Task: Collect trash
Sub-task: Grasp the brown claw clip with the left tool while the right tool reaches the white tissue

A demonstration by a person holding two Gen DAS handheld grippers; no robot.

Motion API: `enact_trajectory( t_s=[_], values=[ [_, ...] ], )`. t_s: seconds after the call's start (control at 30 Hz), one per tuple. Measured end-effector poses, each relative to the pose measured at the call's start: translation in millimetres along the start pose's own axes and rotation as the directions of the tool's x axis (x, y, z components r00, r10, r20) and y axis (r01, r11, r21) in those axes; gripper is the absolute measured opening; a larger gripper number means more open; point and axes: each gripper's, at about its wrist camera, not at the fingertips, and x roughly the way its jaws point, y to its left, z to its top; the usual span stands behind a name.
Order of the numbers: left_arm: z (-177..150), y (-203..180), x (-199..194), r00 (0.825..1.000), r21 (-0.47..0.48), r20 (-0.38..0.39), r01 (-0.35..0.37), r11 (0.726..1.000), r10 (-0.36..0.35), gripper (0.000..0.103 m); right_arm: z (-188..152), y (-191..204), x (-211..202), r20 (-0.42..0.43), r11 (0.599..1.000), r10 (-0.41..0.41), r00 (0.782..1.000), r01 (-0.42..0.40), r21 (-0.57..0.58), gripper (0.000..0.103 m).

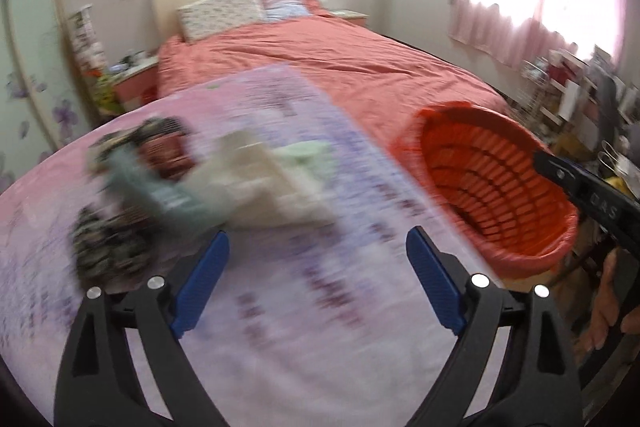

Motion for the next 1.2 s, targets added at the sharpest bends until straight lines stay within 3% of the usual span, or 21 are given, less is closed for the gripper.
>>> enact_trajectory(
  t_s=[0.2,0.37,0.5,0.8,0.9,1.2],
  values=[
    [-24,83,-26,0.989,-0.114,0.008,-0.147,0.983,0.149,0.088,-17,43,1,-0.035,0.994,0.035,0.999,-0.038,-0.099,0.051],
    [-42,152,-32,0.970,-0.220,-0.041,-0.243,0.945,0.240,0.083,-29,72,5,-0.065,0.987,0.069,0.995,-0.078,-0.143,0.051],
    [-46,183,-21,0.975,-0.277,-0.086,-0.222,0.935,0.206,0.072,-33,91,11,-0.088,0.982,0.095,0.992,-0.107,-0.155,0.051],
    [-35,191,20,0.986,-0.315,-0.128,-0.144,0.938,0.108,0.041,-37,127,23,-0.108,0.970,0.112,0.988,-0.133,-0.202,0.051],
    [-30,193,27,0.983,-0.305,-0.129,-0.166,0.938,0.132,0.027,-37,134,28,-0.114,0.968,0.121,0.986,-0.142,-0.205,0.051],
    [-49,222,12,0.976,-0.296,-0.136,-0.202,0.934,0.168,0.027,-26,156,46,-0.126,0.961,0.195,0.973,-0.216,-0.175,0.054]
  ],
)
